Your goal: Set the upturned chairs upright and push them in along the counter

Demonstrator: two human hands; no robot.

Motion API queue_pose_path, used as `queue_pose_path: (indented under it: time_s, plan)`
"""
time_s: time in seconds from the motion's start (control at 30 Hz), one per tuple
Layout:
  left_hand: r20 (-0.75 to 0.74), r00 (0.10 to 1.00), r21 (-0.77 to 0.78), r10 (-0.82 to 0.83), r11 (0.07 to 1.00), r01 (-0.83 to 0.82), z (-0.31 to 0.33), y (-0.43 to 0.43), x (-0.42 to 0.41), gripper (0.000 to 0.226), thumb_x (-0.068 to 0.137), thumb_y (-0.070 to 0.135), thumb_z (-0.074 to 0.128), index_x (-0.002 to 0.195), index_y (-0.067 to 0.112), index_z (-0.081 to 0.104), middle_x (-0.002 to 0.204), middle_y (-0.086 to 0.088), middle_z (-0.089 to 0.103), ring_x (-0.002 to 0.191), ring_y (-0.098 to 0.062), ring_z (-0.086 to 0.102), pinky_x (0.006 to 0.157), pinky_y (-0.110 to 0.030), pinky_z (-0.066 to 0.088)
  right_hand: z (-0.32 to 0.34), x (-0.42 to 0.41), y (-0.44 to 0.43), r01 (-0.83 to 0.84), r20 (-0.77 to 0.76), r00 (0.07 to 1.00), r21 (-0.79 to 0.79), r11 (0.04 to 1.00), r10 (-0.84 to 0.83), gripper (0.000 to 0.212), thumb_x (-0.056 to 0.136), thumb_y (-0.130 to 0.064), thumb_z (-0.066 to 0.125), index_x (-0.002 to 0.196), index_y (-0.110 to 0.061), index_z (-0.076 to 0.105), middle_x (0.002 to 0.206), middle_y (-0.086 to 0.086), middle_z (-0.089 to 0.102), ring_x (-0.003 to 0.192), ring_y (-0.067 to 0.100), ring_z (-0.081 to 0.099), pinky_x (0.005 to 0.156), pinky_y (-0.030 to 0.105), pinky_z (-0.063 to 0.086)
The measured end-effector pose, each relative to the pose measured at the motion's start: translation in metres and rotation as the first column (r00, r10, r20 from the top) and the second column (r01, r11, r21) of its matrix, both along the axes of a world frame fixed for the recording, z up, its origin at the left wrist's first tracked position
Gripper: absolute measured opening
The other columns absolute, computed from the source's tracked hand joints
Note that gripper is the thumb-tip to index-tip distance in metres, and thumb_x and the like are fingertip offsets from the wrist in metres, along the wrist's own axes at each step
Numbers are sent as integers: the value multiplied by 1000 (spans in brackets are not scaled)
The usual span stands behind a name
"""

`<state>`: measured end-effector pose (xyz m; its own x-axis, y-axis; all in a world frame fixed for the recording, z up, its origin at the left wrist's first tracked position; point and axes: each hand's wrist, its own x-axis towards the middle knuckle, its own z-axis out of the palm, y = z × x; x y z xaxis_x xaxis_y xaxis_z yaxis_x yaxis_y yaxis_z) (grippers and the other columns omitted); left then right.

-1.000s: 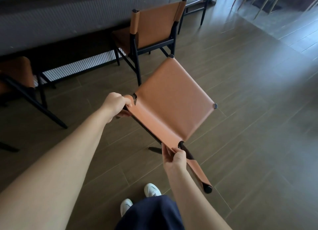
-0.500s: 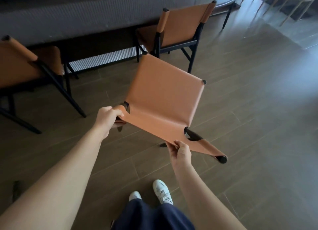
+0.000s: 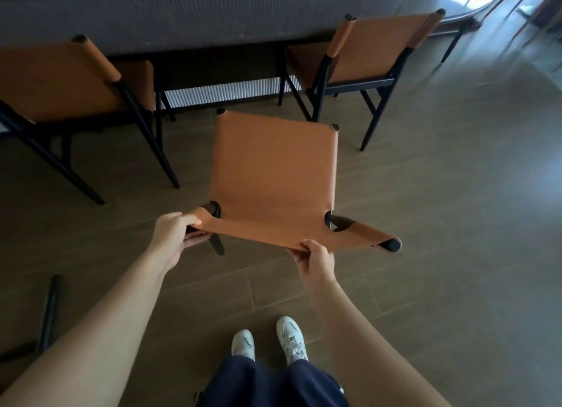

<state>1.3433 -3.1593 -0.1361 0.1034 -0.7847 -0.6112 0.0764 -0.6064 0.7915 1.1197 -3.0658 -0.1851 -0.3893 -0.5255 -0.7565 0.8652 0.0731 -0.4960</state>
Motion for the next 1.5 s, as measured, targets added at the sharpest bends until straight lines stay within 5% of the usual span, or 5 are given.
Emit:
queue_pose_path:
  time_s: [0.33, 0.77, 0.93, 1.5]
  plan:
    - [-72, 997, 93, 35, 995, -29, -18, 6, 49, 20, 90, -8, 50, 110, -7, 51, 107, -31, 59, 96, -45, 66, 82, -48, 56, 1, 27, -26, -157, -75, 984, 46, 987, 160, 50, 88, 14, 48, 134, -4, 40, 113, 18, 55, 81, 24, 61, 53, 32, 57]
    - [-110, 988, 156, 110, 983, -92, -5, -48, 38, 10, 89, -8, 49, 87, -3, 57, 97, -29, 64, 93, -40, 66, 90, -46, 54, 12, 17, -85, -223, -47, 974, -9, 975, 223, 49, 92, 15, 41, 136, -6, 39, 111, 20, 56, 91, 36, 62, 63, 48, 61]
    - [-109, 989, 167, 98, 983, -79, -5, -77, 37, 7, 88, -7, 50, 89, -3, 56, 100, -31, 64, 96, -39, 67, 89, -46, 54, 12, 13, -115, -263, -59, 963, 3, 965, 263, 53, 91, 15, 40, 141, -5, 36, 128, 25, 51, 97, 39, 62, 75, 56, 58]
    - [-60, 997, 226, 50, 974, -35, -4, -114, 34, 7, 86, -7, 50, 87, -5, 57, 97, -30, 65, 90, -38, 68, 88, -46, 55, 15, 9, -159, -273, -92, 952, 171, 947, 291, 53, 87, 17, 43, 136, -3, 42, 111, 19, 57, 85, 36, 66, 69, 49, 61]
